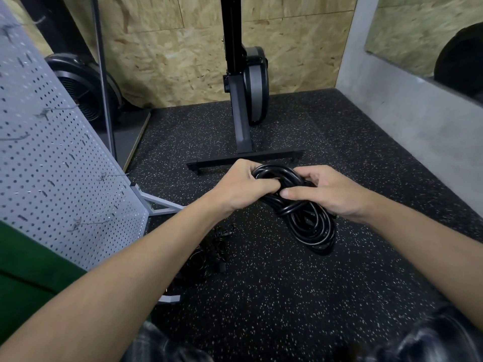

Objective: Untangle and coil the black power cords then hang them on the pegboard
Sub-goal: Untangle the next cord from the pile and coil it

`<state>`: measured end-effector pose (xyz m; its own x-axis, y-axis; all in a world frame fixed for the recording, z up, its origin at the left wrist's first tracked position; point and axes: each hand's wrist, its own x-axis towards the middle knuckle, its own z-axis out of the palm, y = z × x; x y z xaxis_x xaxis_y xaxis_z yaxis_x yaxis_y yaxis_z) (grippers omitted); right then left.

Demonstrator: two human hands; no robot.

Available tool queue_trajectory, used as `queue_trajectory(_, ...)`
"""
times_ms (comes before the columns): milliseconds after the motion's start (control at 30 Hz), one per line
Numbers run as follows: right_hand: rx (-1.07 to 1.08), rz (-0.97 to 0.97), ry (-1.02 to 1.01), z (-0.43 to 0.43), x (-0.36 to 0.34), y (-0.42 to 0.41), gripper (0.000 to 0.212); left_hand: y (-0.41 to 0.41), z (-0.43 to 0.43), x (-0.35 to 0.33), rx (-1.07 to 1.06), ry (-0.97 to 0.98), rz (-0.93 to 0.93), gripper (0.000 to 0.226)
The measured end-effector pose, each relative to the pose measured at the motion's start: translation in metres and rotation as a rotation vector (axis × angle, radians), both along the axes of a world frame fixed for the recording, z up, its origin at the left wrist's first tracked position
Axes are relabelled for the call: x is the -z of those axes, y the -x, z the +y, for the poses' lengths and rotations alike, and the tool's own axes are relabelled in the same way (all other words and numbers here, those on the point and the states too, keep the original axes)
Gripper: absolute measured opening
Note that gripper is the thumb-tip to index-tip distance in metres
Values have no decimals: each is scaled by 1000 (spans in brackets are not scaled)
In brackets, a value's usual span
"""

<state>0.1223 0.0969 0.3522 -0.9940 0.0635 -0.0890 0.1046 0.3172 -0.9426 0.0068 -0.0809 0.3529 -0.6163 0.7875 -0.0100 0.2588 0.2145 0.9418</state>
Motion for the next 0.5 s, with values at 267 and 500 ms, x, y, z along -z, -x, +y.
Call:
queue_trajectory(267, 153, 7, -144, -4, -2, -1, 23, 4, -6, 2, 32, 25, 15, 15)
queue_trajectory(500, 112, -60, -21, -2, -3, -2, 24, 9, -7, 6, 77, 52, -34, 43)
